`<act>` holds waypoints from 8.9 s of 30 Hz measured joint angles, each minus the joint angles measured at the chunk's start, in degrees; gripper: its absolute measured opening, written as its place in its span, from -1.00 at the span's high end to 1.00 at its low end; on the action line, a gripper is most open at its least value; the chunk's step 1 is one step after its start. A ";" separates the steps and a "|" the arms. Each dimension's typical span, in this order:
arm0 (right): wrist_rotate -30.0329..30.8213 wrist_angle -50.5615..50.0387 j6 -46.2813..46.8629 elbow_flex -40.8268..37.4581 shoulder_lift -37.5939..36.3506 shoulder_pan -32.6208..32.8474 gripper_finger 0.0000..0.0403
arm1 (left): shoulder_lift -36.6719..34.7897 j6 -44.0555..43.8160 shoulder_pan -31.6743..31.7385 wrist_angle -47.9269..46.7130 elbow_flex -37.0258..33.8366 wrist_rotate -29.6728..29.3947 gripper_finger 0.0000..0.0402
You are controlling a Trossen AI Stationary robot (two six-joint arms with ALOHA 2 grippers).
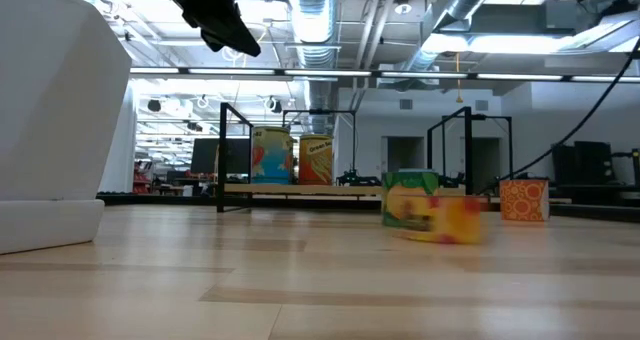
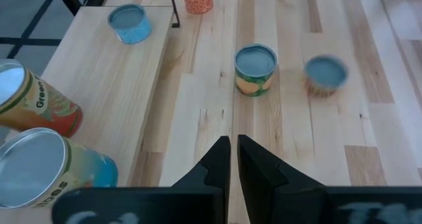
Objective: Pick and place cans onto a shelf
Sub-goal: Move the canned pineapple rings to the middle of the table, then put the canned peaches on the shelf, then put the canned meat balls on the shelf
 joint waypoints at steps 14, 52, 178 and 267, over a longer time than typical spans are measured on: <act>-0.87 7.56 -30.53 0.13 7.66 -22.64 0.97 | 0.01 1.31 0.01 0.00 -0.01 0.00 0.91; -14.30 22.15 -61.39 11.97 20.86 -45.28 0.97 | 0.05 1.27 0.00 -3.45 -0.01 0.02 0.91; -23.48 -10.11 -115.13 35.76 18.43 -88.97 0.96 | 0.01 3.70 0.02 -6.15 -0.03 -4.50 0.91; 0.20 -29.95 -65.60 -4.41 -19.69 -72.54 0.51 | 0.12 1.11 0.01 -3.88 -2.56 -4.50 0.91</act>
